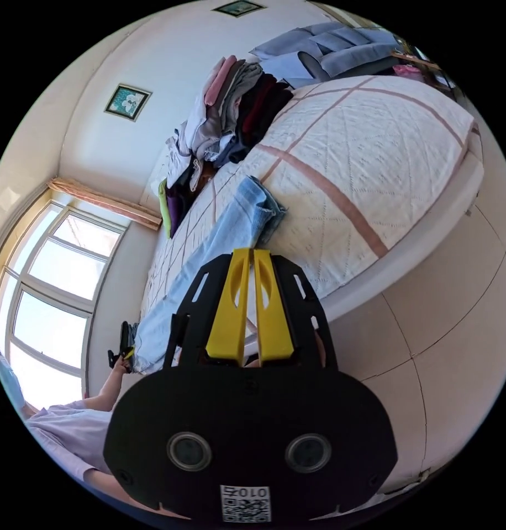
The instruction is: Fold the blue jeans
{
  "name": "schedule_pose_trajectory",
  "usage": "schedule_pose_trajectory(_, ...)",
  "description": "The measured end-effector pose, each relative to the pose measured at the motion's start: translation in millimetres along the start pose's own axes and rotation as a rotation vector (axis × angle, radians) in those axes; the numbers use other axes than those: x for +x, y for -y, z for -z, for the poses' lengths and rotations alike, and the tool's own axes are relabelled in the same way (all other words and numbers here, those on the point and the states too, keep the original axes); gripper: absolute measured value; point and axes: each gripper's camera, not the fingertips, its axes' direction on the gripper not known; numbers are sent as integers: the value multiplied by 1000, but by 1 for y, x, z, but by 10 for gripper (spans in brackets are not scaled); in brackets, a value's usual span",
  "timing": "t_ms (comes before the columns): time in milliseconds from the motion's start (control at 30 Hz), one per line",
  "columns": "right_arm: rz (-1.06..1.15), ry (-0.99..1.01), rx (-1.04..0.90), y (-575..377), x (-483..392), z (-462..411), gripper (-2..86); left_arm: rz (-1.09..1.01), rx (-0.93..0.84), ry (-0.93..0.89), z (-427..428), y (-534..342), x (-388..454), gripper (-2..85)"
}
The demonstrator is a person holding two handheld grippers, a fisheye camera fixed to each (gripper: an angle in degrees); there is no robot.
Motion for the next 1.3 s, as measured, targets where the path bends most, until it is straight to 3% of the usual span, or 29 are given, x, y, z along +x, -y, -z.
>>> schedule_pose_trajectory(100,57,-51,22,-1,-14,3,38,5,-61,-18,-8,-5,4,29)
schedule_pose_trajectory(200,92,-257,115,-5,-37,21,45,-91,-30,110,9,-22,28,38)
schedule_pose_trajectory(267,195,-340,155,0,-63,24,51,-190,-17,291,22,-43,61,43)
schedule_pose_trajectory(433,497,-504,-34,51,-133,-32,65,-234,94,545,31,-85,115,51)
schedule_pose_trajectory(567,560,-555,-221,91,-148,-86,59,-261,127,381,22,-111,136,55)
schedule_pose_trajectory(700,636,-566,-328,98,-166,-109,27,-295,114,391,7,-136,151,56)
schedule_pose_trajectory(867,589,-449,-208,105,-173,-97,16,-362,58,364,-17,-158,165,55)
schedule_pose_trajectory(1033,437,-439,-211,106,-152,-123,18,-277,-66,383,-59,-152,148,55)
schedule_pose_trajectory(1200,454,-482,-162,100,-172,-118,37,-212,-59,271,-59,-152,121,57)
schedule_pose_trajectory(1300,458,-390,-27,93,-192,-85,46,-223,-13,261,-39,-162,119,54)
